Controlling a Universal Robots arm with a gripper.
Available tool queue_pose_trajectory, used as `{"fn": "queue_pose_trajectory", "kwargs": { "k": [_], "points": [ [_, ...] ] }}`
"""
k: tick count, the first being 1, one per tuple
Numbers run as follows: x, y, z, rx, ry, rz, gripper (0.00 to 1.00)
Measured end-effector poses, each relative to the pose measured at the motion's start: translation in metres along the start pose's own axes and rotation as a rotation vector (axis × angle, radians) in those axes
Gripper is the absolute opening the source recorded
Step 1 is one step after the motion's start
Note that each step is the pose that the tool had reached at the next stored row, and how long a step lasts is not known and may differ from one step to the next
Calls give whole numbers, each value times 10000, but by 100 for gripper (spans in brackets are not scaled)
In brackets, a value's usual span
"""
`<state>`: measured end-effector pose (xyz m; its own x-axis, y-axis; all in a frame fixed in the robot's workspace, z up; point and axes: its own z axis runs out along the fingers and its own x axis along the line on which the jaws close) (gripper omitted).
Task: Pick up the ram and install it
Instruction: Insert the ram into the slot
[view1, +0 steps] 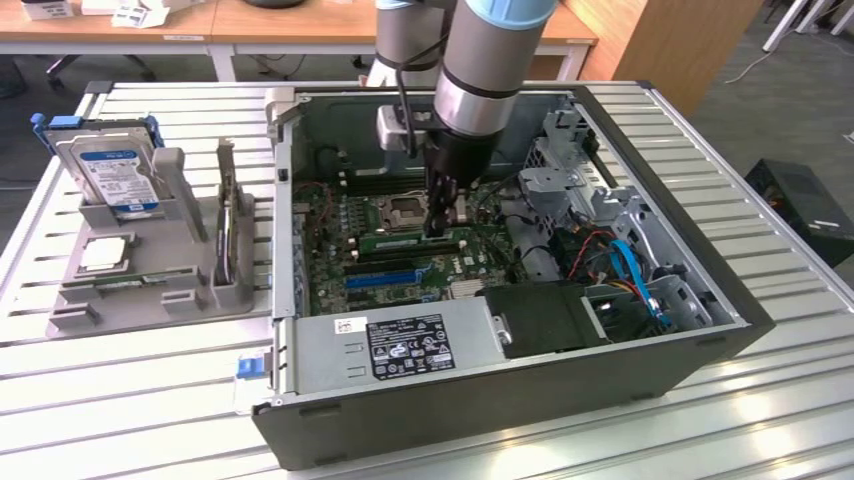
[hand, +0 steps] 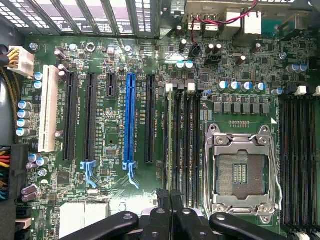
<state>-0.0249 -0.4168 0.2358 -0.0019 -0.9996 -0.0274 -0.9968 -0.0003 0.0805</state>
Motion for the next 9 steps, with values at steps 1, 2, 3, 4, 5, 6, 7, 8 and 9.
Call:
{"fn": "queue_pose_trajectory", "kwargs": {
  "k": [1, 2, 3, 4, 5, 6, 7, 8, 9],
  "points": [
    [0, -3, -1, -18, -1, 1, 11],
    [0, -8, -3, -43, 0, 1, 11],
    [0, -15, -6, -76, 0, 2, 11],
    [0, -20, -7, -100, 1, 3, 11],
    [0, -21, -7, -106, 2, 3, 11],
    [0, -21, -7, -107, 2, 5, 11],
    [0, -21, -7, -107, 2, 5, 11],
    [0, -21, -7, -107, 2, 4, 11],
    [0, -20, -7, -107, 2, 3, 11]
  ]
}}
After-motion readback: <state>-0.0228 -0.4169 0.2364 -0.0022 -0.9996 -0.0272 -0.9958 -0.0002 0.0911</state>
